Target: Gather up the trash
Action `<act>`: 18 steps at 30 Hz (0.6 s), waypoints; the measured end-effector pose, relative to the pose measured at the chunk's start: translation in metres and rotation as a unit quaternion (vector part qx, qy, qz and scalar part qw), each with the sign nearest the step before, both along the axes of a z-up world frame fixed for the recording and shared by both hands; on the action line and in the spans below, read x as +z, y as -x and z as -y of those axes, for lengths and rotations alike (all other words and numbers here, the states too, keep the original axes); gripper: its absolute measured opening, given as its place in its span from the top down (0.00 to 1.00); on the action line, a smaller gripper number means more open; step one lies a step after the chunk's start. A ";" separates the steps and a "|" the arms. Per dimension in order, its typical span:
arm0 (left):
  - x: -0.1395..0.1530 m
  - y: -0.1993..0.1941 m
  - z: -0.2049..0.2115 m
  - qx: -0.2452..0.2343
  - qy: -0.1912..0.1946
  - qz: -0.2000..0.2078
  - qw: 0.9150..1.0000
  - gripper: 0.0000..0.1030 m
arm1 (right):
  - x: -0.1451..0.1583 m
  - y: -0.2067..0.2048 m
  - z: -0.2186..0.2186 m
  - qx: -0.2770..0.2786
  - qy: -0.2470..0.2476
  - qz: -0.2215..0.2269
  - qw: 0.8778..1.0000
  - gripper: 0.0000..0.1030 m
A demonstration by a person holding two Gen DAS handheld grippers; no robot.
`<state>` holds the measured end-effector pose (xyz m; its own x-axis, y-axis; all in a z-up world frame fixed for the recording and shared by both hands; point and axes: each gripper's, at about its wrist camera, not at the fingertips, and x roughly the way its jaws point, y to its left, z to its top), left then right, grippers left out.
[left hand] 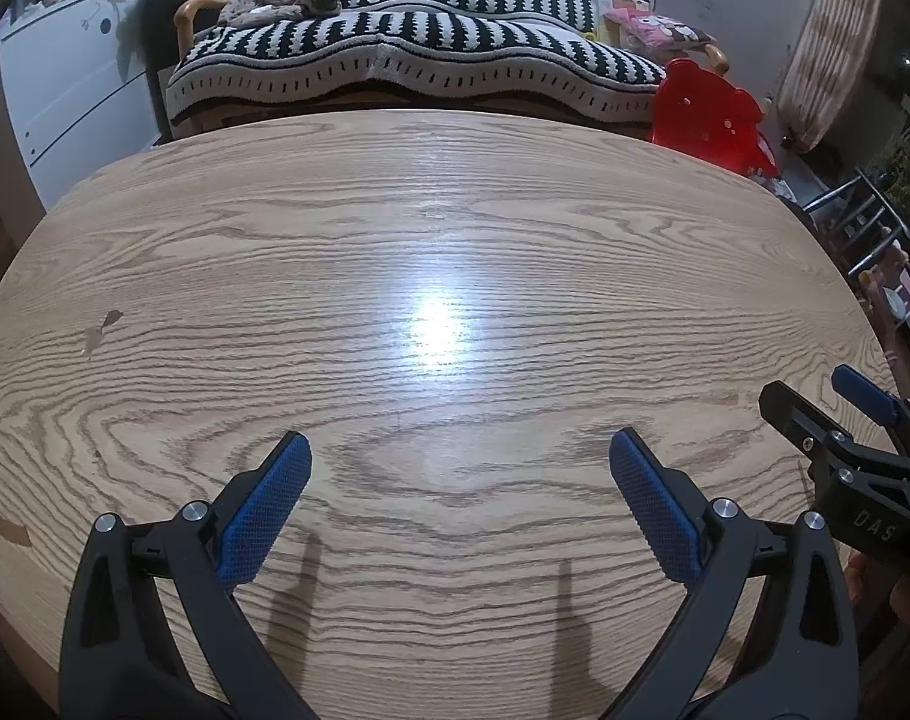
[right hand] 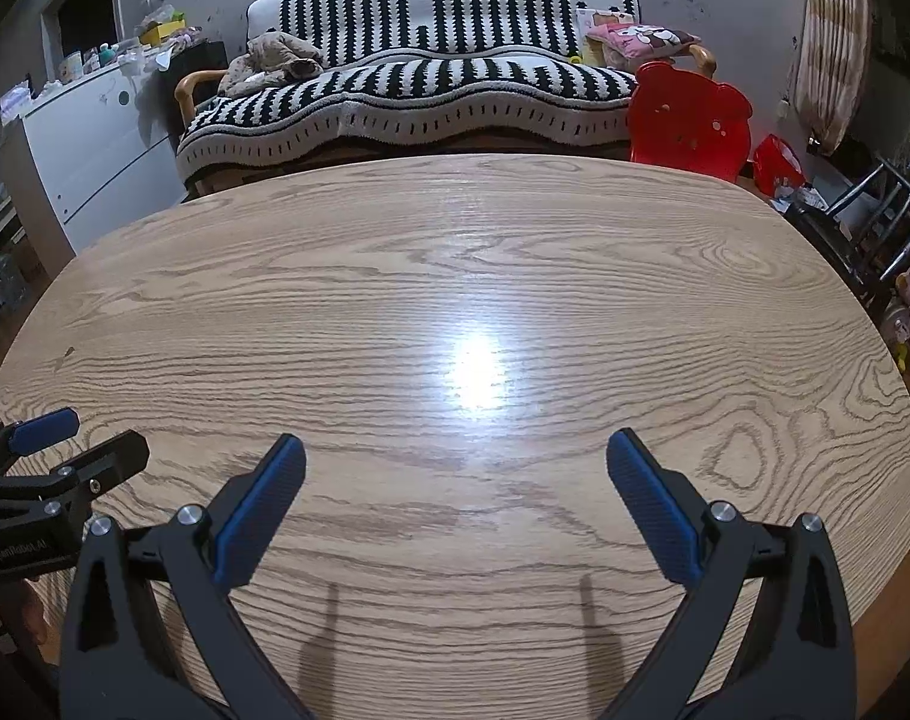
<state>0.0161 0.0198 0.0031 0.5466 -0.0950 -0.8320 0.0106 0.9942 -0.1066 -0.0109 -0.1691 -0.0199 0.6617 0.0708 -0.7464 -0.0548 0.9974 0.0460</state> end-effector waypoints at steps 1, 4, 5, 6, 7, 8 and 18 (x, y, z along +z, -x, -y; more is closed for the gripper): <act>0.000 0.001 0.001 0.001 0.000 0.000 1.000 0.06 | 0.000 0.000 0.000 0.001 0.001 -0.001 1.000 0.05; 0.000 0.002 0.001 0.000 -0.003 -0.001 1.000 0.06 | -0.001 -0.001 -0.002 0.002 0.004 -0.001 1.000 0.05; 0.000 0.002 0.001 0.001 -0.002 -0.001 1.000 0.06 | -0.001 -0.001 -0.001 0.003 0.005 -0.002 1.000 0.05; 0.000 0.002 0.001 0.002 -0.001 -0.002 1.000 0.06 | -0.001 -0.001 -0.002 0.003 0.005 -0.001 1.000 0.05; 0.000 0.002 0.001 0.003 0.000 -0.002 1.000 0.06 | -0.001 -0.002 -0.002 0.003 0.005 -0.002 1.000 0.05; 0.000 0.002 0.001 0.003 -0.001 -0.001 1.000 0.06 | -0.001 -0.002 -0.002 0.003 0.006 -0.002 1.000 0.05; 0.003 0.000 0.001 0.034 -0.045 0.016 0.998 0.06 | -0.003 -0.001 -0.002 0.009 0.008 -0.006 1.000 0.05</act>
<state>0.0161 0.0185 0.0060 0.5757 0.0167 -0.8175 -0.0552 0.9983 -0.0185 -0.0102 -0.1669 -0.0224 0.6520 0.0699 -0.7550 -0.0719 0.9970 0.0302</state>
